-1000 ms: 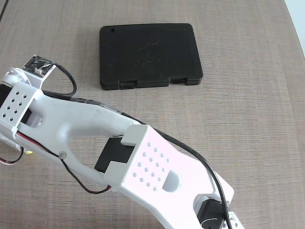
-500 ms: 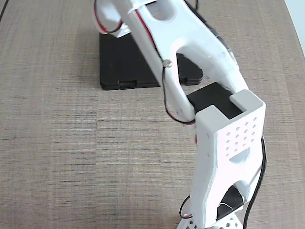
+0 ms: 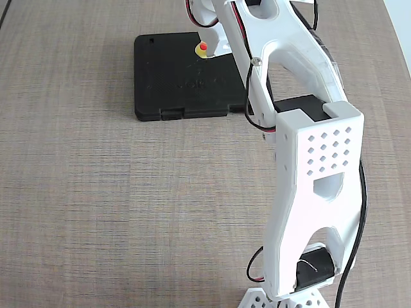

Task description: Grasp a duck and put it on the black surface.

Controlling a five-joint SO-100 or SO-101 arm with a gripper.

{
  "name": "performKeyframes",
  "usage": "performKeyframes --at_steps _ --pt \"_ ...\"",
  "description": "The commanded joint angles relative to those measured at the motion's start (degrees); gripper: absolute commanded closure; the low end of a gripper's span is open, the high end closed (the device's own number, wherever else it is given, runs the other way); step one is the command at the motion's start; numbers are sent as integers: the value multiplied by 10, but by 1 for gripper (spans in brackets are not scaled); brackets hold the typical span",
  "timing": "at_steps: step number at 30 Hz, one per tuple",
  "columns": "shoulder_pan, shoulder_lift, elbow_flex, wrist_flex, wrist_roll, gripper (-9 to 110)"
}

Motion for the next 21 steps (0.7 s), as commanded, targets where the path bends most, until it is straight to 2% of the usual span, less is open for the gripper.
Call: performKeyframes --at_steps 1,16,21 --pt "16 -18 -13 -6 3 100" --pt "8 -39 -6 -33 3 99" --pt "8 -40 -5 -41 4 89"
